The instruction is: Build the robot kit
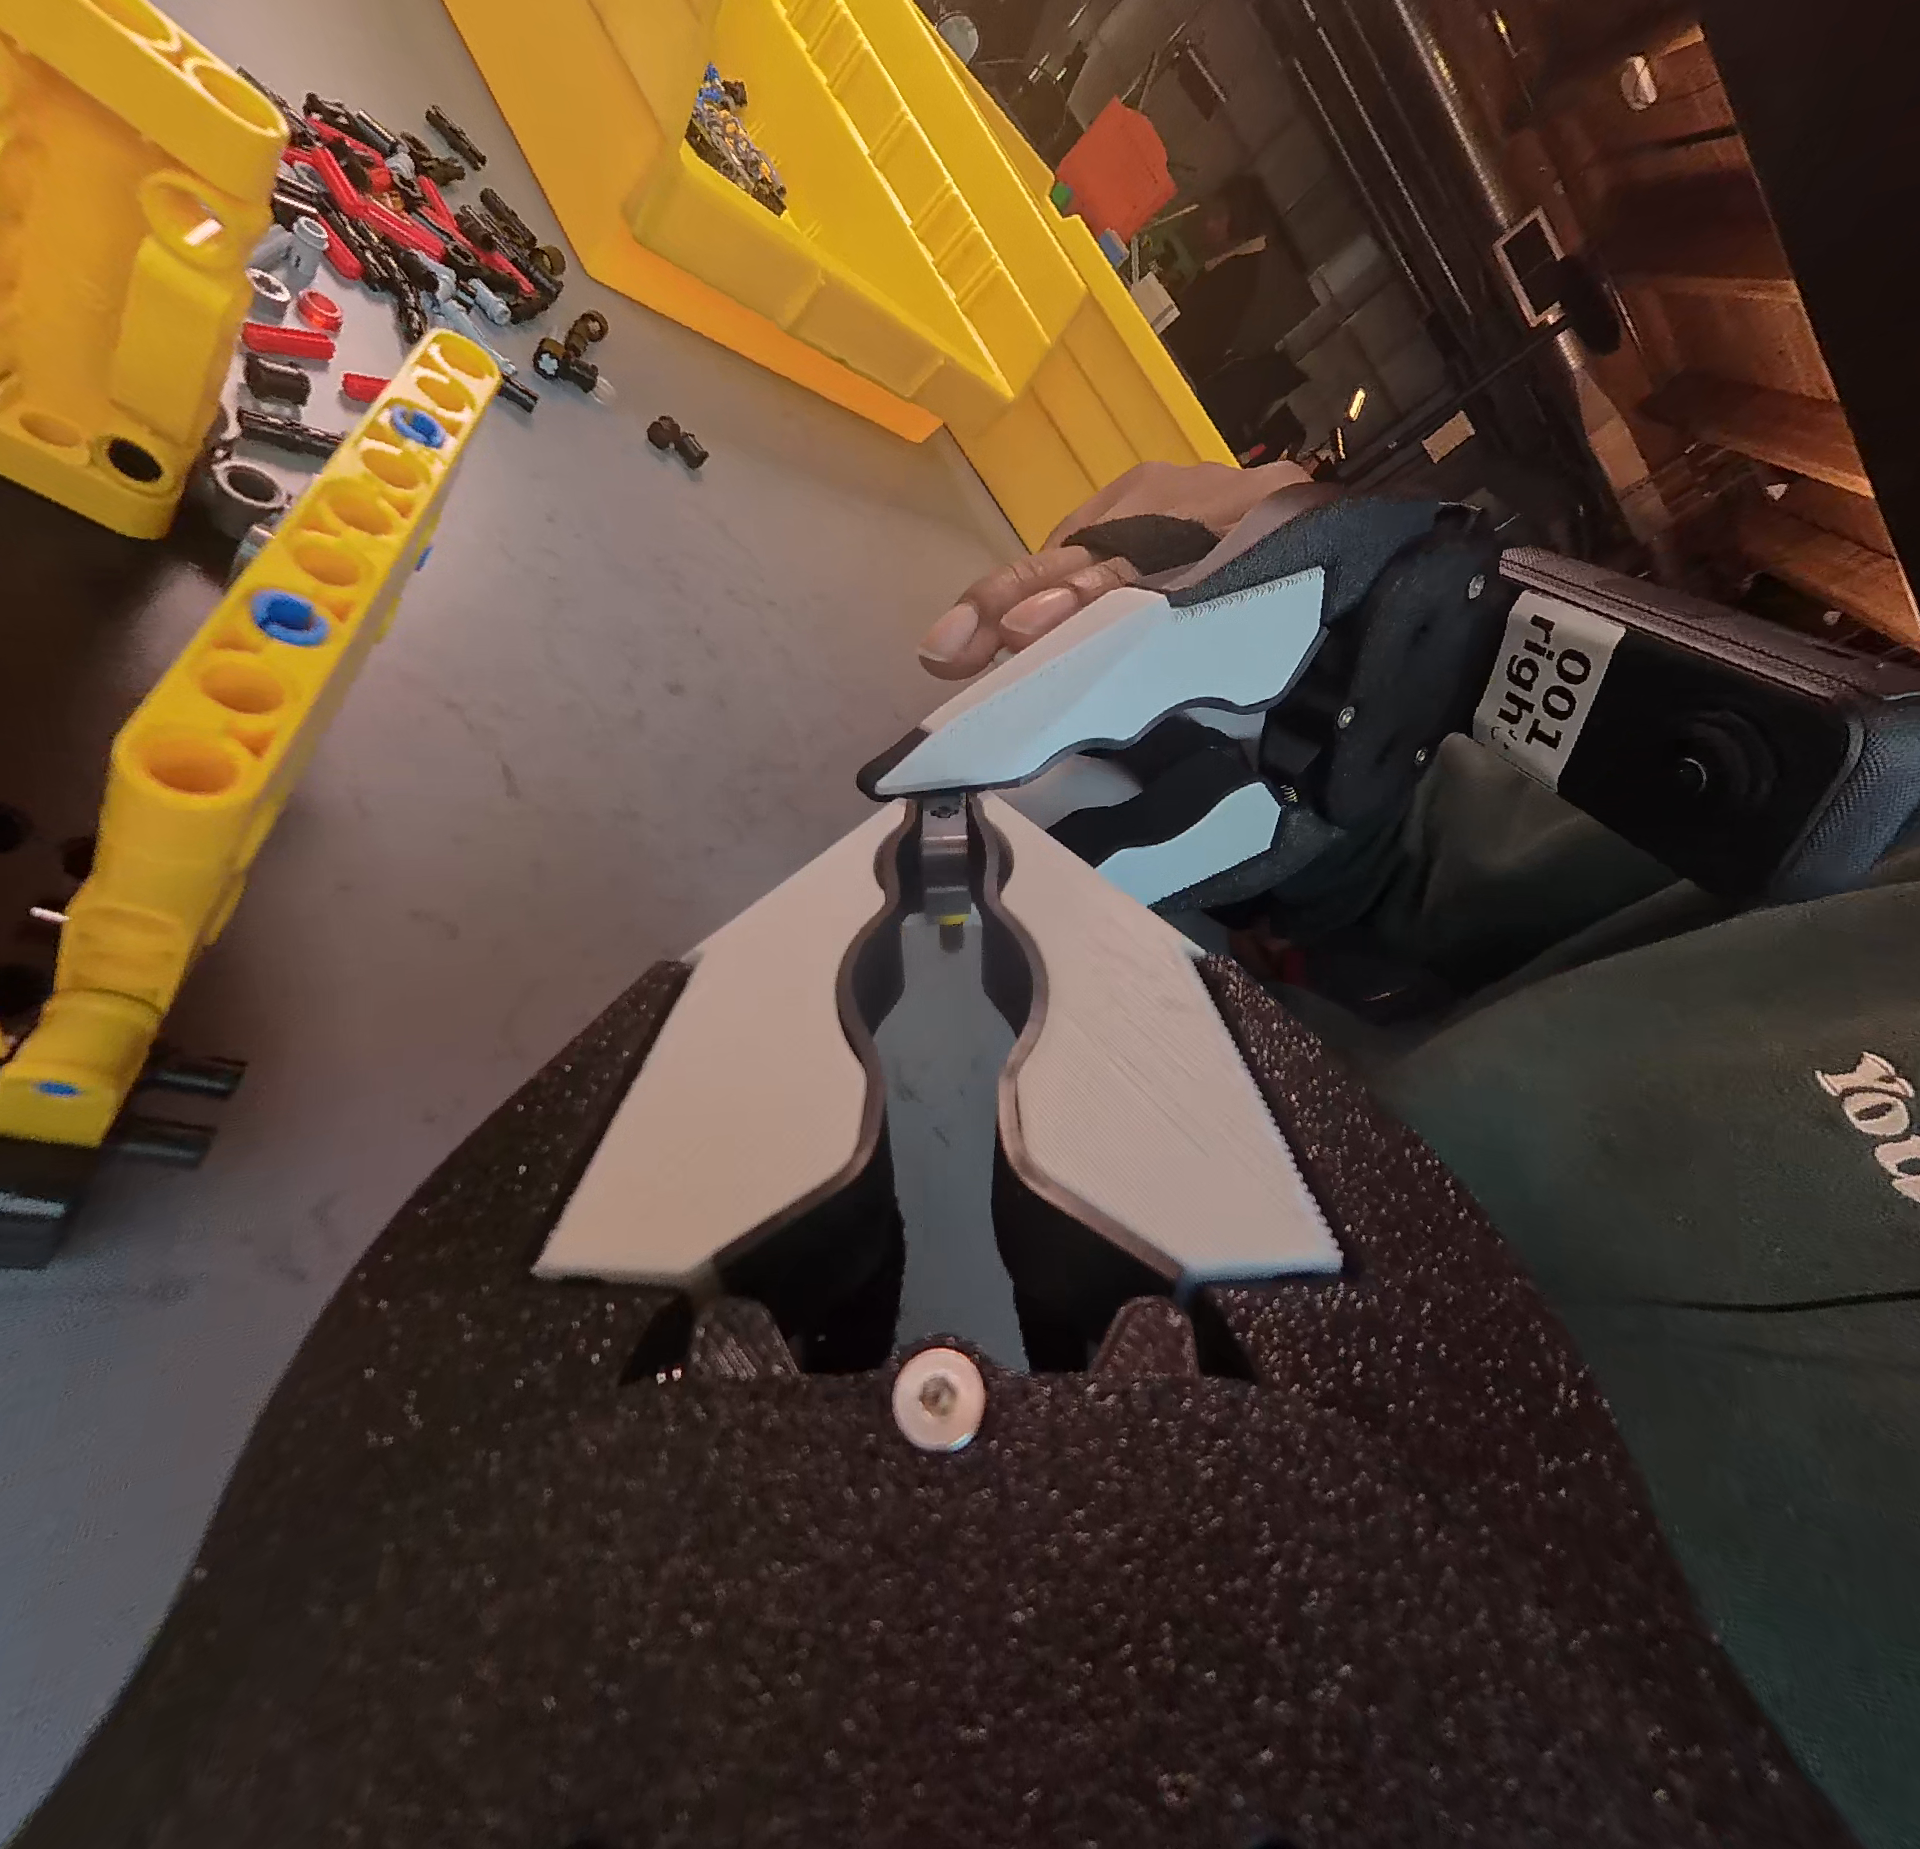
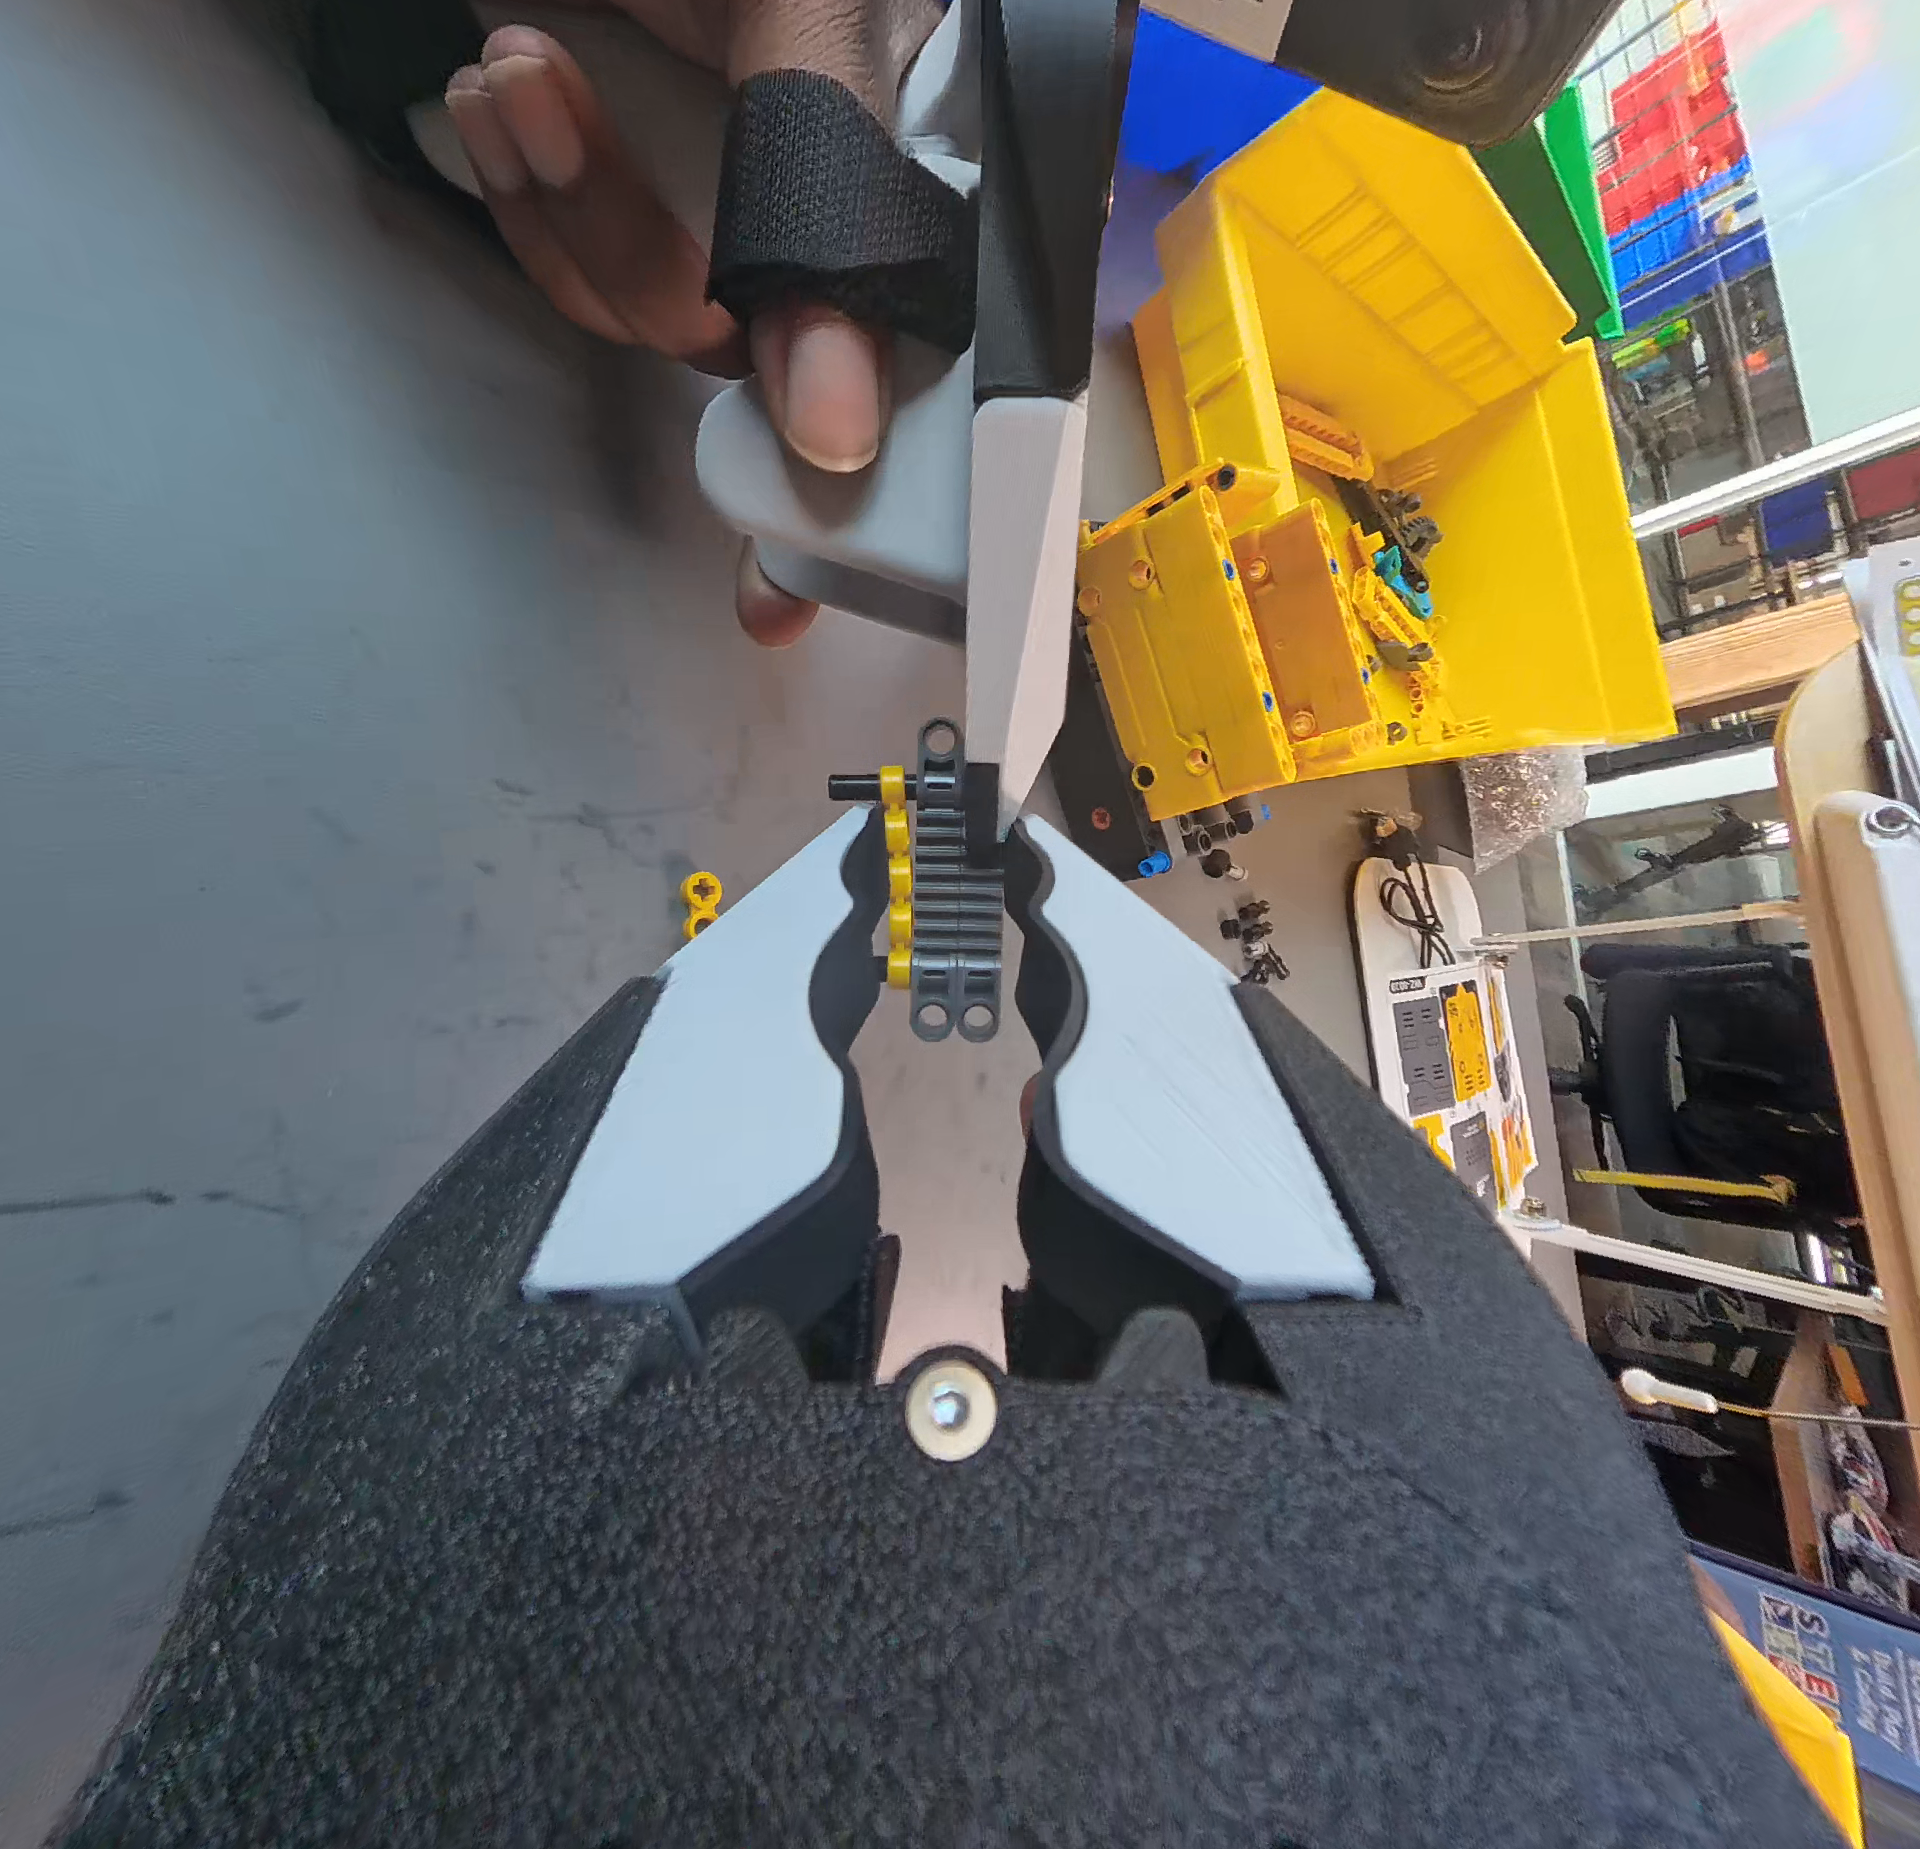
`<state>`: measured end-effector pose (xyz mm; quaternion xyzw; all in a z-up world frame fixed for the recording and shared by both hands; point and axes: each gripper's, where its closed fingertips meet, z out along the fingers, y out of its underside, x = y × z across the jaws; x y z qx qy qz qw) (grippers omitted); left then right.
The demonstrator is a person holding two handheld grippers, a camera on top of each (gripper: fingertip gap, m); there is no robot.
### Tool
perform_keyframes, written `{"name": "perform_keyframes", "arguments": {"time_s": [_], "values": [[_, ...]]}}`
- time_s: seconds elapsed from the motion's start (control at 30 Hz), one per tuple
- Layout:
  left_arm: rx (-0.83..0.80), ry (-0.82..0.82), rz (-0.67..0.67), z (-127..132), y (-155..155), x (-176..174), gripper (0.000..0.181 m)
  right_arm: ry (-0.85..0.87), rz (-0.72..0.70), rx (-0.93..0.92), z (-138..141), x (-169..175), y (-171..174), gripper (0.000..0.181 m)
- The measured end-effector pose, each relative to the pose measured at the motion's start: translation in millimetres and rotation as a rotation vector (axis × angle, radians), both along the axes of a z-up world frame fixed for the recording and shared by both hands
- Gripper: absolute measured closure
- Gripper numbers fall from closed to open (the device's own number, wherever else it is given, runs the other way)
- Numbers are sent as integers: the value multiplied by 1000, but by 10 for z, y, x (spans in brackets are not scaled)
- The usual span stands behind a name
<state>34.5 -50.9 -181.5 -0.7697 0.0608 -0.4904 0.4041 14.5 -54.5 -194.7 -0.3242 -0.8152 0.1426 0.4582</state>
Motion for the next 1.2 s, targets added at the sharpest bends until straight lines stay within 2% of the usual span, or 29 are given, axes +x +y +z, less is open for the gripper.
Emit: {"name": "perform_keyframes", "arguments": {"time_s": [0.4,0.83,1.07,1.2], "values": [[-1,0,-18,-6,-23,27,174,-14,36,-70,-2,30,-29,163],[75,-10,3,115,-36,40,173,31,51,-247,138,37,-52,163],[143,7,9,223,-61,45,172,57,50,-453,256,44,-90,162],[137,19,8,188,-68,30,172,35,41,-434,203,34,-92,160]]}}
